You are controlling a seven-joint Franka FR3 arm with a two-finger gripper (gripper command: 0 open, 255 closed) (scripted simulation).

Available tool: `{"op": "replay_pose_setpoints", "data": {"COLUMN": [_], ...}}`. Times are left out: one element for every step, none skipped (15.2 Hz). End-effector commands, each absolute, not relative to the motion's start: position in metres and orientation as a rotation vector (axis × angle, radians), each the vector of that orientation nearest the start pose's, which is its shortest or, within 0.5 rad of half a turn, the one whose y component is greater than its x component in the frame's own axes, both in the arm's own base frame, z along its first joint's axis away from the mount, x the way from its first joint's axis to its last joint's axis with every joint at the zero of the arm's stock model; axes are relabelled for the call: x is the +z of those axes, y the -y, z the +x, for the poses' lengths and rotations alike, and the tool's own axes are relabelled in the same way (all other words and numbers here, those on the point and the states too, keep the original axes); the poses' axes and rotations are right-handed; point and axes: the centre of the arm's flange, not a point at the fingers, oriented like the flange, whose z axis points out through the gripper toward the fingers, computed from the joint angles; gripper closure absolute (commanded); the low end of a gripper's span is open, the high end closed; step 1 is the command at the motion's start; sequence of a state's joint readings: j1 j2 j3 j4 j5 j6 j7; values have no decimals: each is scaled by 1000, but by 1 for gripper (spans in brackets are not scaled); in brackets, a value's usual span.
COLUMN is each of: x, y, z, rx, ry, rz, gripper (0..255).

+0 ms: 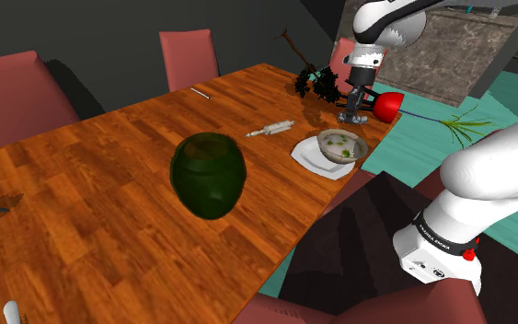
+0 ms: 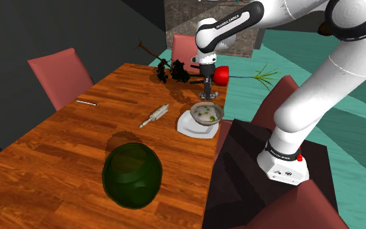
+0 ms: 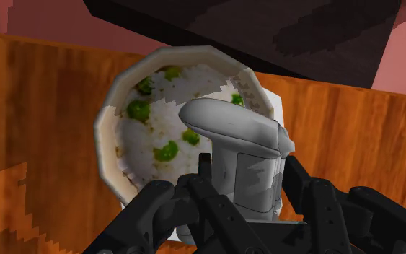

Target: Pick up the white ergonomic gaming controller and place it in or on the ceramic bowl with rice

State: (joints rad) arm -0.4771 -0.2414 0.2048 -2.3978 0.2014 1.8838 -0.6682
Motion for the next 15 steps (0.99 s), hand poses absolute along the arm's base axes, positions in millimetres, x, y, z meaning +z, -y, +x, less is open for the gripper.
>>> {"op": "replay_pose_setpoints", "data": {"x": [379,373,368,363,358,352,347,342,336,331,326,321,313,313,313], "y": [105,105,105,105,105,105,105,105,105,105,105,105,105,105,105], "z": [413,413,413,413,413,413,413,413,413,413,413,413,413,413,413], "rx": [266,266,266,266,266,266,266,266,266,266,266,266,266,266,266], "ry": [425,425,425,425,425,425,425,425,425,425,425,425,425,425,425], "rz": [-2854,-2854,-2854,-2854,-2854,-2854,-2854,-2854,-2854,-2854,-2854,-2854,-2854,-2854,-2854], "gripper": [255,255,255,255,255,255,255,255,255,255,255,255,255,255,255]}}
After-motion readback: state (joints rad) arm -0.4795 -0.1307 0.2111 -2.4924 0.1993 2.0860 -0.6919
